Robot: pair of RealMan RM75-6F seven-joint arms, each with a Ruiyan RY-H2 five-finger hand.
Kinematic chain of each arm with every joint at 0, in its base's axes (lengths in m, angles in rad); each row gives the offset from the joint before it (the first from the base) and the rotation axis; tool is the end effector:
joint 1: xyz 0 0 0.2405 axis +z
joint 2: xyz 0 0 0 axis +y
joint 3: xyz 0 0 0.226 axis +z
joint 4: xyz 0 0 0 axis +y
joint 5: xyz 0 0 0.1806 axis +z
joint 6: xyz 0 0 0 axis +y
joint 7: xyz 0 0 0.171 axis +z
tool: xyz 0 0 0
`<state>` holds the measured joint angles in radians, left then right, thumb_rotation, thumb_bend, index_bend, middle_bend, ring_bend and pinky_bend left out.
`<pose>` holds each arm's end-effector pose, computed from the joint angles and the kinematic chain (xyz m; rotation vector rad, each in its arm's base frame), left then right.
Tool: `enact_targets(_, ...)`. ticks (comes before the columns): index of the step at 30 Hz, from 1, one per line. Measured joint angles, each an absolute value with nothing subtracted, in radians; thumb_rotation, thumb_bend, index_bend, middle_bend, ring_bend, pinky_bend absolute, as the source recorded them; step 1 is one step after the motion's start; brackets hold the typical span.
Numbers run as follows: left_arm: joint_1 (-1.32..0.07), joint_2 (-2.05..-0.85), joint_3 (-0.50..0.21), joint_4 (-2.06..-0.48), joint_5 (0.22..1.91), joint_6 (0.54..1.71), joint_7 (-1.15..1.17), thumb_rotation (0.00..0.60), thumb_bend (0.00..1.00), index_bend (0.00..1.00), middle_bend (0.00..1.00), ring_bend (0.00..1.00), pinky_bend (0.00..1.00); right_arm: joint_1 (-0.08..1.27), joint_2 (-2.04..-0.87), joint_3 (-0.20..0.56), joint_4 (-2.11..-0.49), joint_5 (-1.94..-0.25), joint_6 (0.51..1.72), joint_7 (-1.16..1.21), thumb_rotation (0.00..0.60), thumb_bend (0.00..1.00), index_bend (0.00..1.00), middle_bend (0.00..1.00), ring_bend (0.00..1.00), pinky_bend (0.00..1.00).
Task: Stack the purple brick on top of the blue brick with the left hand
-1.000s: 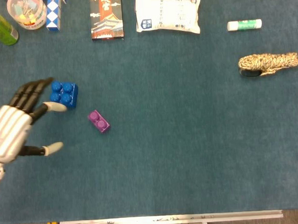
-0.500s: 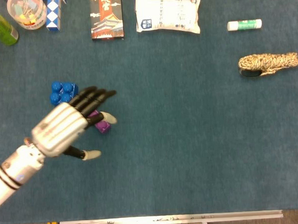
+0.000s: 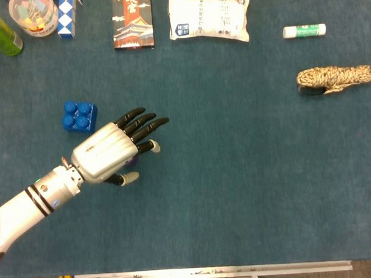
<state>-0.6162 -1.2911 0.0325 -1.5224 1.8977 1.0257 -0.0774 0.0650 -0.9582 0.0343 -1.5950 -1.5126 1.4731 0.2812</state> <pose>-0.1379 0.2564 0.0287 -2.3588 -0.6589 -1.0210 -0.2871 -0.1956 0.2167 1.3444 -1.0055 0.9609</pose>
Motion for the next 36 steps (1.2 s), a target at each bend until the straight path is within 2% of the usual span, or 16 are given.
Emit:
enact_targets(10,-0.657,-1.329,0.042,-1.485,1.835,0.947,0.029,0.6,0.25,0.31,0.0,0.0,0.05,0.061,-0.953,0.039,-1.589,-1.511,1.472,0.297,0.6,0.49,0.24,0.27,0.08,0.21)
enact_targets(36,-0.7,-1.358,0.07,-1.452,1.73,0.882,0.172,0.6,0.25,0.33,0.0,0.0,0.05,0.065,-0.953,0.039,-1.595,-1.516,1.45,0.288,0.6,0.49,0.24,0.27,0.08,0.21)
